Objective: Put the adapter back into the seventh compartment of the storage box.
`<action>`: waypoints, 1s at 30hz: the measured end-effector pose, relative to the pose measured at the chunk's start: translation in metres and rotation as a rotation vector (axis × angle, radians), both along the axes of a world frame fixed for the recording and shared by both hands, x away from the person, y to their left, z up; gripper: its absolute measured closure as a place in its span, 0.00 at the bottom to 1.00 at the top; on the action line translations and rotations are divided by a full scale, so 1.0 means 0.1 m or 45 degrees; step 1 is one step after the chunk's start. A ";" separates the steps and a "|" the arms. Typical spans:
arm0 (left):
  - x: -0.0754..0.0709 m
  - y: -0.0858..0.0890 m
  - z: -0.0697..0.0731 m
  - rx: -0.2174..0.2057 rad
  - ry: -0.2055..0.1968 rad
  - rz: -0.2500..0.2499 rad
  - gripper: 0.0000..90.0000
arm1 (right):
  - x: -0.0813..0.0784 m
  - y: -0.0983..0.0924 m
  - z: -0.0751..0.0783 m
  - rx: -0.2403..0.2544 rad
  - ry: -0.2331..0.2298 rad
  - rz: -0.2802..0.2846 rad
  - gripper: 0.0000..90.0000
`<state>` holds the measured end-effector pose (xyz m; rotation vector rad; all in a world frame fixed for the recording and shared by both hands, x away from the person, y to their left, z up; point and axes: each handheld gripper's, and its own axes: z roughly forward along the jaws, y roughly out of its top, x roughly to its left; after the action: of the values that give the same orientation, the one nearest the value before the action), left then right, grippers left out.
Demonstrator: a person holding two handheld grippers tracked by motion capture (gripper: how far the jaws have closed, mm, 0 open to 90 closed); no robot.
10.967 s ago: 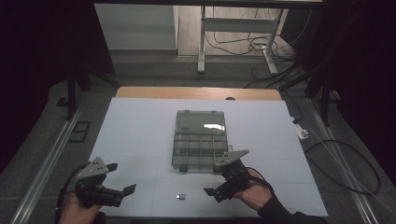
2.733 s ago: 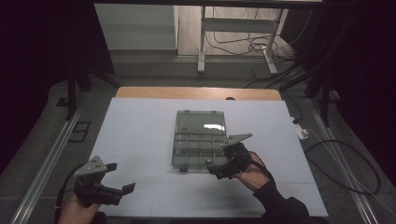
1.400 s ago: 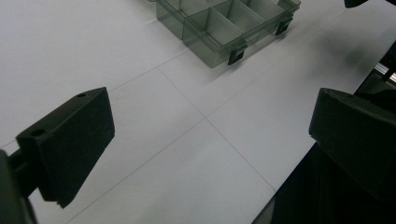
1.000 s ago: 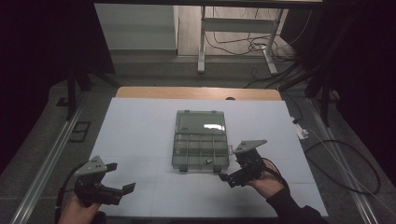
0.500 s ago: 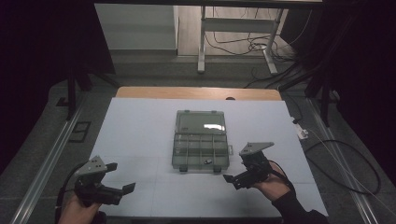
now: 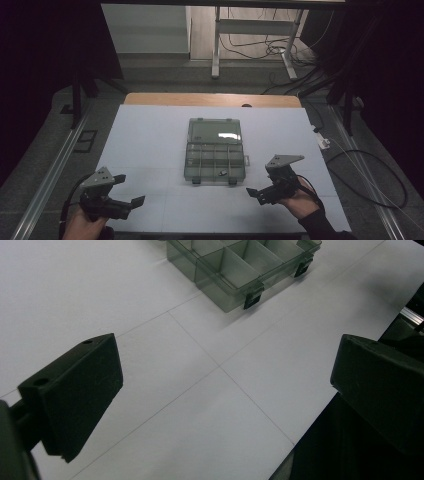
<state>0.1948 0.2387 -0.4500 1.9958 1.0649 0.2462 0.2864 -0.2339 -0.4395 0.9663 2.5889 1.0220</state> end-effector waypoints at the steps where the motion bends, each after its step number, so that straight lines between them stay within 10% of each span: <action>1: 0.00 0.00 0.00 0.000 0.000 0.000 0.01 | -0.01 -0.03 0.00 0.002 -0.002 -0.003 0.00; 30: 0.00 0.00 0.00 0.003 0.002 0.007 0.01 | -0.20 -0.45 0.06 0.042 -0.027 -0.112 0.00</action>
<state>0.1949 0.2383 -0.4500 1.9957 1.0714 0.2486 0.2665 -0.2790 -0.4333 1.0616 2.4957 1.0498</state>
